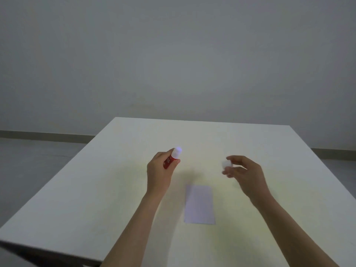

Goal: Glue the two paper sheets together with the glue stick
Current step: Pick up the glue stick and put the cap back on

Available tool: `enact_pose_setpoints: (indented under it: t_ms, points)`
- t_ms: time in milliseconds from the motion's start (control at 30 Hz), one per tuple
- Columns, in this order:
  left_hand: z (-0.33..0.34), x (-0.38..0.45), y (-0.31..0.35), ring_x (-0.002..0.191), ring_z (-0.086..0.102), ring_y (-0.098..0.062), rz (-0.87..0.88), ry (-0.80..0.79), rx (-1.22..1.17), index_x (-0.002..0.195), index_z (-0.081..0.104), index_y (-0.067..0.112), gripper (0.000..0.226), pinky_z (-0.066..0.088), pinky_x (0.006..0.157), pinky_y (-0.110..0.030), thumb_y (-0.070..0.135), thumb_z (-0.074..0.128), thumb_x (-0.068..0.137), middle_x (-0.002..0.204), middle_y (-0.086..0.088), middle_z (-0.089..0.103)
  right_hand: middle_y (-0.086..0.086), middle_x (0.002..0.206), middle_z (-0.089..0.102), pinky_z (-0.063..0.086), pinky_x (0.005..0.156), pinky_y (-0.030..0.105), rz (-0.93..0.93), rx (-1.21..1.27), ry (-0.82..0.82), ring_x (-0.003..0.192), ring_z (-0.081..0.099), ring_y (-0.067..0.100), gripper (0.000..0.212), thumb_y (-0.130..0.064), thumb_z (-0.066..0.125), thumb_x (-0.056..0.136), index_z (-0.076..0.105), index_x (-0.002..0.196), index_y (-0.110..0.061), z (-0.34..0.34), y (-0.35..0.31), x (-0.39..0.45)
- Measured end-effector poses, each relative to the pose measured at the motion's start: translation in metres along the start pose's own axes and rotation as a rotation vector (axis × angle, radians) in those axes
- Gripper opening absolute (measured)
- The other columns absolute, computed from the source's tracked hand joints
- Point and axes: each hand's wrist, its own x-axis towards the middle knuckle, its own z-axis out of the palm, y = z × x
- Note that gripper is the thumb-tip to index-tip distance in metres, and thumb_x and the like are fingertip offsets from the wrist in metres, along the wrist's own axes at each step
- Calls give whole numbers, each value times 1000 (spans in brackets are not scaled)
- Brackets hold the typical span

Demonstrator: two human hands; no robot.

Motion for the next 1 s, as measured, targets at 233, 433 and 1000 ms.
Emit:
enact_pose_setpoints:
  t_ms: [233,433,1000]
  points:
    - [-2,-15,24,84,60,2,190,-76,39,115,67,23,34,47,73,-10,14,70,82,91,11,64,9,98,66,57,82,35,-10,351,-194,85,74,25,21,6,65,80,57,98,-2,43,-47,-21]
    - [-4,-20,26,86,64,-10,253,-93,53,118,65,18,38,56,76,-29,8,70,82,96,2,66,11,101,68,58,78,29,-41,290,-171,88,72,25,21,4,66,78,60,91,-11,47,-49,-21]
    - [-16,-16,46,71,63,-15,438,-192,337,110,70,13,37,56,64,-35,11,77,74,91,0,69,-2,71,71,46,58,8,-290,-252,-244,59,65,3,17,-9,70,79,70,93,-18,40,-58,-12]
